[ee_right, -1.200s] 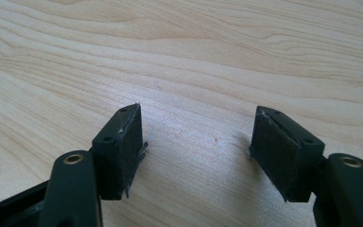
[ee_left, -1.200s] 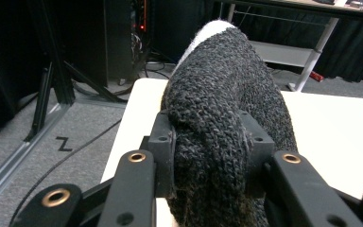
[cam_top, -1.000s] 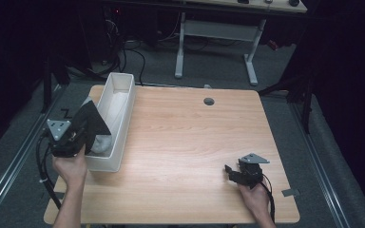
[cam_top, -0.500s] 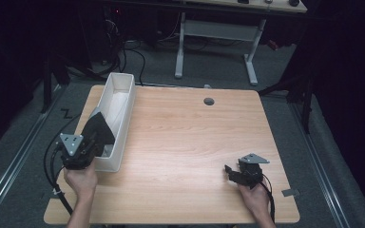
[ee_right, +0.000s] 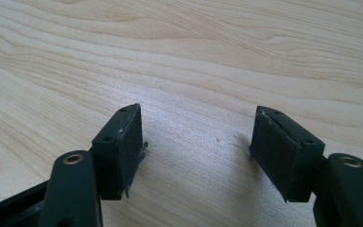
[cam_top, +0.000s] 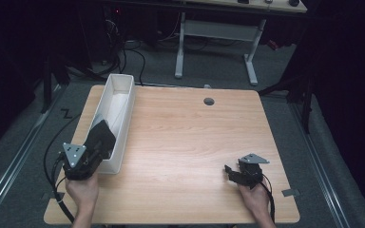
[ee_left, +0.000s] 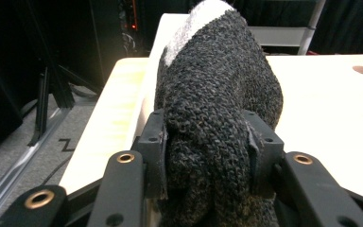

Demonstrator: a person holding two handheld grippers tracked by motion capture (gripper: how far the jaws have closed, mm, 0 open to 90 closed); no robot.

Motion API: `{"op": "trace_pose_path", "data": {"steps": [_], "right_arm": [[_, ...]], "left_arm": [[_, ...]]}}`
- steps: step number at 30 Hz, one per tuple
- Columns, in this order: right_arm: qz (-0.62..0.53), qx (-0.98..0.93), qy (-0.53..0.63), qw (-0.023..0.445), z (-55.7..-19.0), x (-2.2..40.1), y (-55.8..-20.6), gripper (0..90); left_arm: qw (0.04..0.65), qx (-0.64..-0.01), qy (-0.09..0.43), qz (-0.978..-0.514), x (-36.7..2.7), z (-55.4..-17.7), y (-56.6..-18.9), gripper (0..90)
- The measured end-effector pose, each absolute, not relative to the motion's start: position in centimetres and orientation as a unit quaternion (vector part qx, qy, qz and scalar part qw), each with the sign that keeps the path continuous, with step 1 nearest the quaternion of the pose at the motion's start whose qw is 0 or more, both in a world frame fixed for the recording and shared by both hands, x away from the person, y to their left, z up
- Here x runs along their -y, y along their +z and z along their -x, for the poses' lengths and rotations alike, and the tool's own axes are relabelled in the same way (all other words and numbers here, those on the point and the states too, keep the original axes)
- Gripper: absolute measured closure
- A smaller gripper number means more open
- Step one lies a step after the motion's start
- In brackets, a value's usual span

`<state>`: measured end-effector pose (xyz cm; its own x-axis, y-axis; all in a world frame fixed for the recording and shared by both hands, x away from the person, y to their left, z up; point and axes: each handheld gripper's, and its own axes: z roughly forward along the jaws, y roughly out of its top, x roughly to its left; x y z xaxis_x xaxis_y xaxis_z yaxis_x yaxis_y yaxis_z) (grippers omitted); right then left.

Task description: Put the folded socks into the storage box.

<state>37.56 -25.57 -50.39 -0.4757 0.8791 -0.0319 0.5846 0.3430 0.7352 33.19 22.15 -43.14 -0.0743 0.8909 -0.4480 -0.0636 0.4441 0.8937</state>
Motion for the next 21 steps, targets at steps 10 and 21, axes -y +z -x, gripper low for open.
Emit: {"op": "trace_pose_path", "data": {"steps": [10, 21], "right_arm": [[-0.463, -0.790, 0.338, 0.219, -37.55, 25.56, -50.40, 34.5], [-0.461, -0.791, 0.338, 0.219, -37.55, 25.56, -50.40, 34.5]], "left_arm": [[0.580, -0.636, 0.381, -0.338, -22.41, -32.56, -43.34, 61.1], [0.570, -0.654, 0.367, -0.336, -23.12, -32.91, -43.92, 62.2]]}}
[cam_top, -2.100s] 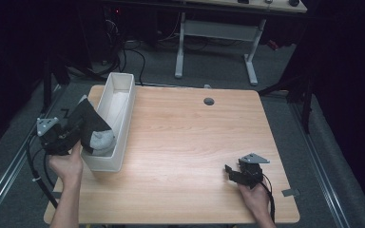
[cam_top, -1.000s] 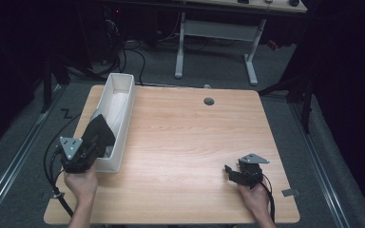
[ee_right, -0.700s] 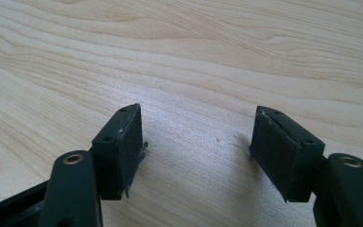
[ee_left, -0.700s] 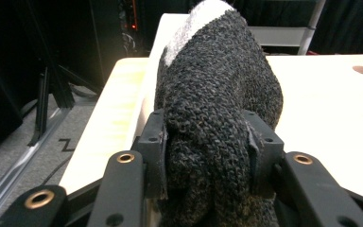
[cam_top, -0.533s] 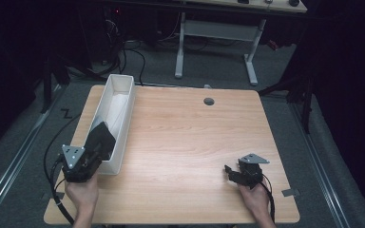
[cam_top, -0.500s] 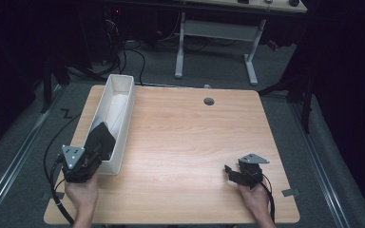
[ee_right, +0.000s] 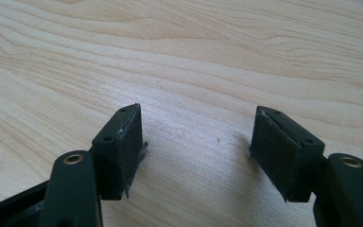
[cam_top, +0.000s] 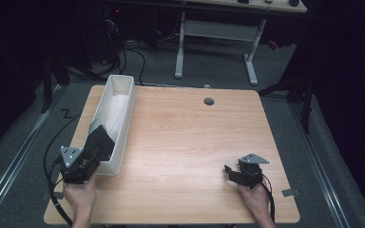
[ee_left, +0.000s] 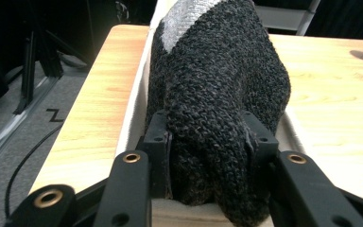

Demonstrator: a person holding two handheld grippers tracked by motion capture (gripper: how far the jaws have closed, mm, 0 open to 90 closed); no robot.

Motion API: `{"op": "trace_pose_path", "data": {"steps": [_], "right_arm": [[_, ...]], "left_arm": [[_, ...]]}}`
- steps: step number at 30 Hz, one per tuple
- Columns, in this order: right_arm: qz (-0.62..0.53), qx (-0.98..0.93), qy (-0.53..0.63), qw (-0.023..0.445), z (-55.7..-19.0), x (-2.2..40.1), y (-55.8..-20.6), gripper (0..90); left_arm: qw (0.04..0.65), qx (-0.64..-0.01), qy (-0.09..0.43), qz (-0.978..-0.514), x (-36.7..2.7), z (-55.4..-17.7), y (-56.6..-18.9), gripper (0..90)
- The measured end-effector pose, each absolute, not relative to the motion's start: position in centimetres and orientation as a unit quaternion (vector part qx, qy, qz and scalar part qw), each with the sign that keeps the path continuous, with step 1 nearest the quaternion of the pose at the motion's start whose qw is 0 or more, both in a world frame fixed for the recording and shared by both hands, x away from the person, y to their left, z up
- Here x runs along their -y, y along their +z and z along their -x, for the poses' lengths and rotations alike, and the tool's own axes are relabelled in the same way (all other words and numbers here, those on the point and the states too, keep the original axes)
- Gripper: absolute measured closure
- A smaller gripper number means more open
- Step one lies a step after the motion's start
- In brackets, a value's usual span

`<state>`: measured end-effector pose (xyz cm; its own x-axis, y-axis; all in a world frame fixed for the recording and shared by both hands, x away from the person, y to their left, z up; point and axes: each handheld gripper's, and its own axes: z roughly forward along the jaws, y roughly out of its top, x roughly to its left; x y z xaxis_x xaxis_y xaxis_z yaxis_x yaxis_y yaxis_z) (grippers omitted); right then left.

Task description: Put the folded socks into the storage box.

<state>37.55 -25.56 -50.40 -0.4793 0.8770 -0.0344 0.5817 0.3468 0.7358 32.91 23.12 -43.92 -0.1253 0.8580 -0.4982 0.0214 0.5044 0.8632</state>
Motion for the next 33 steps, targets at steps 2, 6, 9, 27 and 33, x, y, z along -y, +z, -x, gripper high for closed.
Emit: {"op": "trace_pose_path", "data": {"steps": [2, 6, 9, 27, 33], "right_arm": [[-0.461, -0.791, 0.338, 0.219, -37.5, 25.6, -50.4, 34.5], [-0.461, -0.791, 0.338, 0.218, -37.6, 25.6, -50.4, 34.5], [-0.461, -0.791, 0.338, 0.218, -37.6, 25.6, -50.4, 34.5], [-0.460, -0.792, 0.338, 0.217, -37.6, 25.6, -50.4, 34.5], [-0.460, -0.792, 0.338, 0.217, -37.5, 25.5, -50.4, 34.5]], "left_arm": [[0.568, -0.658, 0.364, -0.335, -23.3, -33.1, -44.1, 62.3], [0.553, -0.668, 0.364, -0.339, -24.0, -33.8, -44.1, 62.5], [0.552, -0.671, 0.363, -0.337, -24.2, -34.1, -44.3, 62.7], [0.521, -0.657, 0.389, -0.381, -23.7, -34.2, -44.7, 63.2], [0.546, -0.648, 0.379, -0.373, -23.8, -33.8, -43.8, 56.1]]}}
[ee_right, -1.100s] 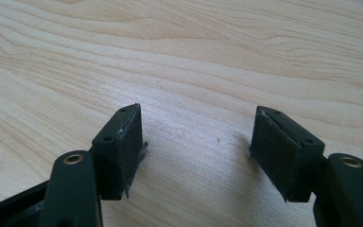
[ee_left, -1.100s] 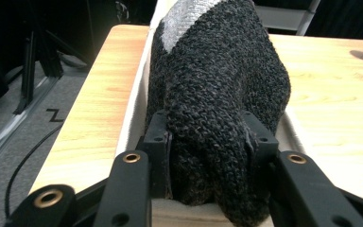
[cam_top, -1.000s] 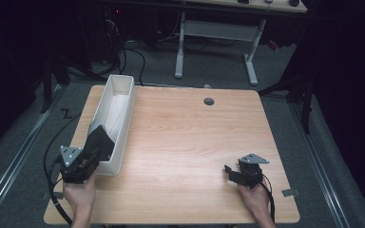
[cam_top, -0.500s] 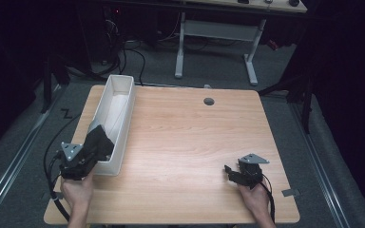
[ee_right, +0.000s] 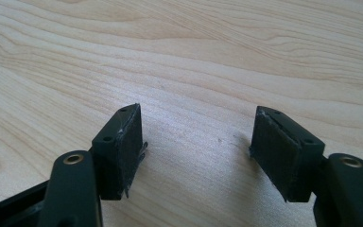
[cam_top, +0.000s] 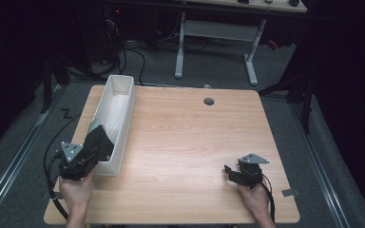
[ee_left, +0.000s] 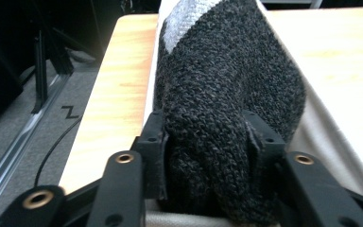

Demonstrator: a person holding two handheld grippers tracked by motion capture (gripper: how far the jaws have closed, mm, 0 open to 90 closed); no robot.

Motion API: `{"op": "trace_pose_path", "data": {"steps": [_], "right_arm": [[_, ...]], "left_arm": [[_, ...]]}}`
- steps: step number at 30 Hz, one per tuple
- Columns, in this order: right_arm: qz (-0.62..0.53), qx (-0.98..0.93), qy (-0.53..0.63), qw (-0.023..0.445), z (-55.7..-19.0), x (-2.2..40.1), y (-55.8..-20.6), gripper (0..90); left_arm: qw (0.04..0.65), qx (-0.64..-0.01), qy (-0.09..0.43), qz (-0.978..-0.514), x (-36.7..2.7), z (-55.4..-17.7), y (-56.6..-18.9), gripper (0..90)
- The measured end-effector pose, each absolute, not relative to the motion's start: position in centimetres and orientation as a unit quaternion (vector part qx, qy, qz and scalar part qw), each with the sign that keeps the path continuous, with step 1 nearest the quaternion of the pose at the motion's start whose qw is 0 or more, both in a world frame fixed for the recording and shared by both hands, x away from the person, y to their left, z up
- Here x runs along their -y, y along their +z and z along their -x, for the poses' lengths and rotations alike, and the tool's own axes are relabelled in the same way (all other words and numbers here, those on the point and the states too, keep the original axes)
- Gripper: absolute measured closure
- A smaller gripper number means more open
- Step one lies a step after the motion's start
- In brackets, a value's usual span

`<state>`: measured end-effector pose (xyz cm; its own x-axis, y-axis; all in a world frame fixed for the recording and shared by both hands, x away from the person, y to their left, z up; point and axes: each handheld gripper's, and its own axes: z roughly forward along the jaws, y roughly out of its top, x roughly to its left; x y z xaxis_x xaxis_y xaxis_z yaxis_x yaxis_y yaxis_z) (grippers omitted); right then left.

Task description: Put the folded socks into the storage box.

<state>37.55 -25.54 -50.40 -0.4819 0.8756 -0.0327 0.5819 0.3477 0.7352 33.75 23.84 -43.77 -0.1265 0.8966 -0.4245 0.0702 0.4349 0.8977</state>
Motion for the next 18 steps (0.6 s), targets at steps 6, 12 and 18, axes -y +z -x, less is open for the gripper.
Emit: {"op": "trace_pose_path", "data": {"steps": [6, 12, 18], "right_arm": [[-0.462, -0.791, 0.339, 0.215, -37.6, 25.6, -50.4, 34.4], [-0.462, -0.791, 0.339, 0.215, -37.6, 25.6, -50.4, 34.5], [-0.463, -0.791, 0.339, 0.214, -37.6, 25.6, -50.4, 34.5]], "left_arm": [[0.556, -0.634, 0.378, -0.381, -23.5, -33.5, -42.4, 48.9], [0.580, -0.622, 0.376, -0.367, -23.9, -33.9, -40.4, 41.8], [0.562, -0.627, 0.370, -0.392, -23.8, -35.9, -40.1, 47.9]]}}
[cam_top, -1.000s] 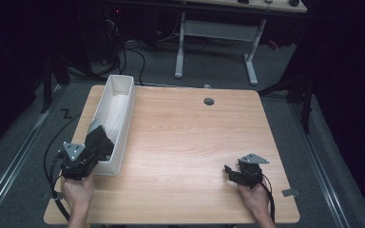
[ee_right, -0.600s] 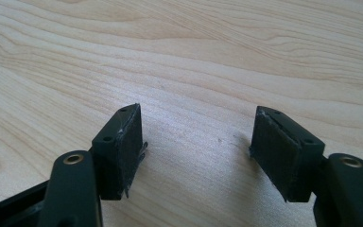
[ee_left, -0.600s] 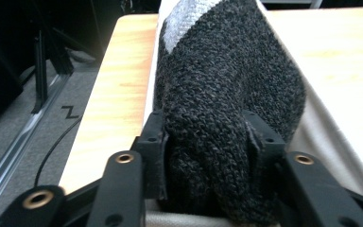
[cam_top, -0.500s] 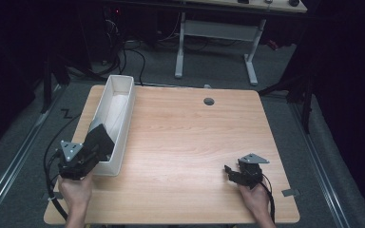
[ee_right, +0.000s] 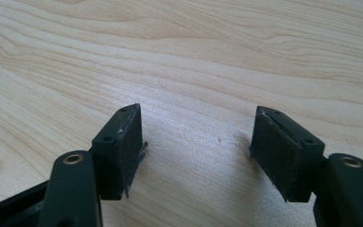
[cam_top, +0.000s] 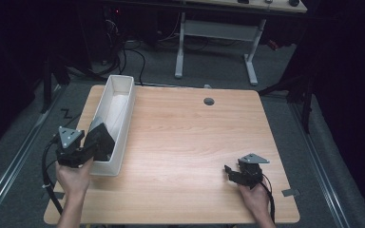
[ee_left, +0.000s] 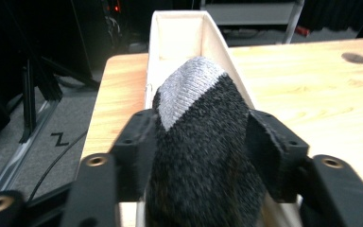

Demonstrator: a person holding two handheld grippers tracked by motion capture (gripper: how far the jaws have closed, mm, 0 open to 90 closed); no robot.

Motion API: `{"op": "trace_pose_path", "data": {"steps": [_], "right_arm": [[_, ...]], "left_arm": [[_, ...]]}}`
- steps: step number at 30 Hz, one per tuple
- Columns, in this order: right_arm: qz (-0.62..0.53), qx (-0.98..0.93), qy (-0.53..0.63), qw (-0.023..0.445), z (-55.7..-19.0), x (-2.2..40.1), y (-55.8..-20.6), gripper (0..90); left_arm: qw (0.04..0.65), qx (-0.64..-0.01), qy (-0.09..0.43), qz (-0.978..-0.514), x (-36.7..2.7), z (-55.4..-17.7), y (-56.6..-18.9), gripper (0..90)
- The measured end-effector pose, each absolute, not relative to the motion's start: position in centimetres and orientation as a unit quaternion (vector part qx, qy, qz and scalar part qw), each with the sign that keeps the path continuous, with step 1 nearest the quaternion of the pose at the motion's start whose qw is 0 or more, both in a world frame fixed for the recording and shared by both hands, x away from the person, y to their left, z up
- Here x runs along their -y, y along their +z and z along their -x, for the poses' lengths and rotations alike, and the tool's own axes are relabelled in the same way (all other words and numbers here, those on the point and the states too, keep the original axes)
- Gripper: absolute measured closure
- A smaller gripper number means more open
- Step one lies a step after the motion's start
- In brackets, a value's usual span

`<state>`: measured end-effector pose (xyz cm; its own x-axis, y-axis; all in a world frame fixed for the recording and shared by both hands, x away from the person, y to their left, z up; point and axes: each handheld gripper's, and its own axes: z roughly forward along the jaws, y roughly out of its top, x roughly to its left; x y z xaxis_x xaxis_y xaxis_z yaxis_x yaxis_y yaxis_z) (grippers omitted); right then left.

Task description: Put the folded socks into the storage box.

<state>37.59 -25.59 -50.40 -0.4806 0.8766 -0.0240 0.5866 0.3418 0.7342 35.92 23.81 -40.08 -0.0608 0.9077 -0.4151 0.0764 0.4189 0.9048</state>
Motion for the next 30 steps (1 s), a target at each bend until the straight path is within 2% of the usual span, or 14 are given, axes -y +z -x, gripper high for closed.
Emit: {"op": "trace_pose_path", "data": {"steps": [5, 9, 12, 17, 22, 30], "right_arm": [[-0.463, -0.790, 0.339, 0.213, -37.6, 25.6, -50.4, 34.5], [-0.463, -0.790, 0.339, 0.213, -37.6, 25.6, -50.4, 34.5], [-0.463, -0.791, 0.339, 0.214, -37.6, 25.6, -50.4, 34.5], [-0.462, -0.791, 0.339, 0.214, -37.6, 25.6, -50.4, 34.5], [-0.462, -0.791, 0.339, 0.214, -37.6, 25.6, -50.4, 34.5], [-0.462, -0.791, 0.339, 0.214, -37.6, 25.6, -50.4, 34.5]], "left_arm": [[0.558, -0.634, 0.363, -0.393, -24.4, -36.0, -41.0, 65.8], [0.551, -0.639, 0.359, -0.399, -24.7, -35.5, -41.9, 73.2], [0.539, -0.645, 0.360, -0.405, -24.5, -35.6, -42.7, 75.7], [0.551, -0.659, 0.342, -0.381, -25.0, -35.6, -43.9, 77.3], [0.549, -0.662, 0.341, -0.379, -25.0, -35.5, -44.7, 77.9], [0.530, -0.652, 0.364, -0.401, -24.5, -35.6, -45.2, 78.0]]}}
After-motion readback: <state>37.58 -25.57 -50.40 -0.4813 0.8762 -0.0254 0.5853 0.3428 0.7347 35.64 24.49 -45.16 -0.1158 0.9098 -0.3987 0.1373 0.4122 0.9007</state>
